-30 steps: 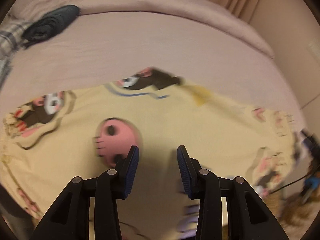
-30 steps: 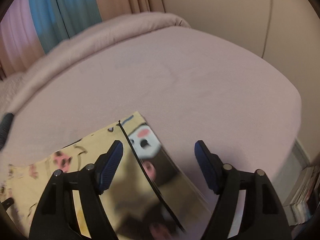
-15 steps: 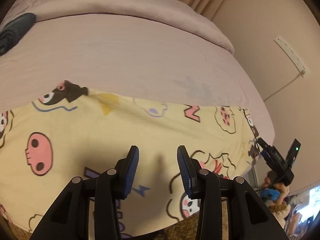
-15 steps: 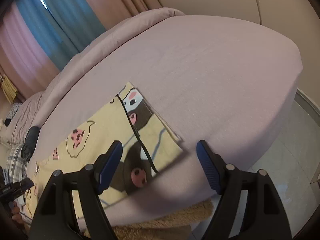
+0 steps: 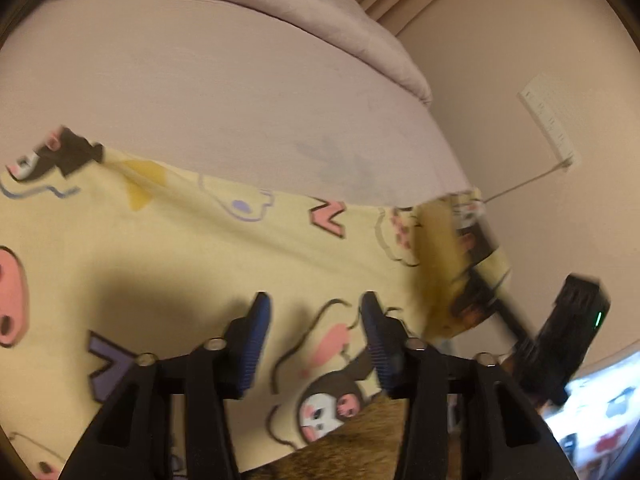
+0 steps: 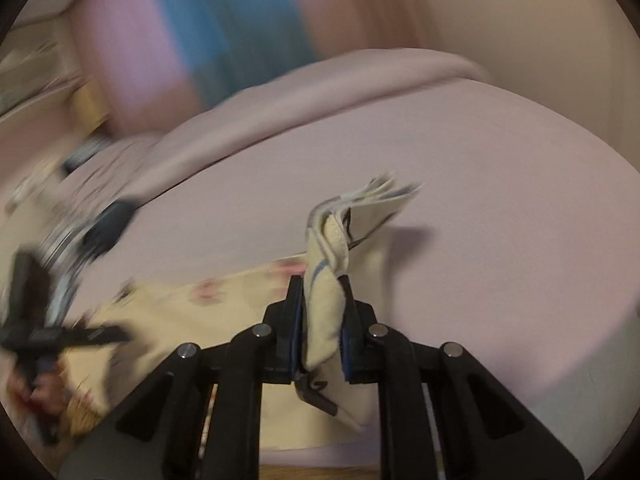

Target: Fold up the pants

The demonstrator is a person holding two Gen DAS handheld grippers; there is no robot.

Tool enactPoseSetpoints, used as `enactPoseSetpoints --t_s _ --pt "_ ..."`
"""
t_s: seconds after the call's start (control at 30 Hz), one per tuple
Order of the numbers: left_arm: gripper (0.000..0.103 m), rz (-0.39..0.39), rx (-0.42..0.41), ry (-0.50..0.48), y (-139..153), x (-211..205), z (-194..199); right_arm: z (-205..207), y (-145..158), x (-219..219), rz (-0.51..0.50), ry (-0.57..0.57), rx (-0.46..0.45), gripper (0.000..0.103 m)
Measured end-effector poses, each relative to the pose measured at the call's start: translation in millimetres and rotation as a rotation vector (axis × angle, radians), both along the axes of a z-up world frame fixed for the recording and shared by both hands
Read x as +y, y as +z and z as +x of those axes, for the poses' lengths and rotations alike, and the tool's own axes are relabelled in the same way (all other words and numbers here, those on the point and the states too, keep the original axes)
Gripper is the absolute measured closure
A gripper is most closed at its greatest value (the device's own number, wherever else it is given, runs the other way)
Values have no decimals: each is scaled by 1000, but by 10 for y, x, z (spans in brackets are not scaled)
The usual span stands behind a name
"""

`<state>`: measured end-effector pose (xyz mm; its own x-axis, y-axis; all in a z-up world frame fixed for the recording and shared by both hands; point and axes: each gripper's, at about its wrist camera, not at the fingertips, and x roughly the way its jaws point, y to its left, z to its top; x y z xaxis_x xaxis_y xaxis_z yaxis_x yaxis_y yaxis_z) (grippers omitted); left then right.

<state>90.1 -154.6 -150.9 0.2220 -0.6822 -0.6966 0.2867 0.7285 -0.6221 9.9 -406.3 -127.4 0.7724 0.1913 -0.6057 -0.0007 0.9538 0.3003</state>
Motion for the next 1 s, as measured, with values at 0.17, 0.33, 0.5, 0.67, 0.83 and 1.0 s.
enactPoseSetpoints --t_s 0.17,0.33,0.5,0.67,0.83,1.0 --pt "48 -59 92 5 -201 -10 77 160 -372 948 -91 268 121 87" --pt "48 6 97 5 -278 -122 124 163 -551 1183 -137 242 150 87" --pt "48 -56 91 -49 -152 -360 191 6 -432 1150 -114 231 111 87" --pt "53 -74 123 -53 -217 -479 290 -103 -403 1273 -141 284 90 87" --pt "97 -20 15 -20 11 -318 258 -187 -290 1363 -170 282 77 87" --pt "97 47 -154 18 440 97 107 -222 -27 1632 -141 366 -10 87"
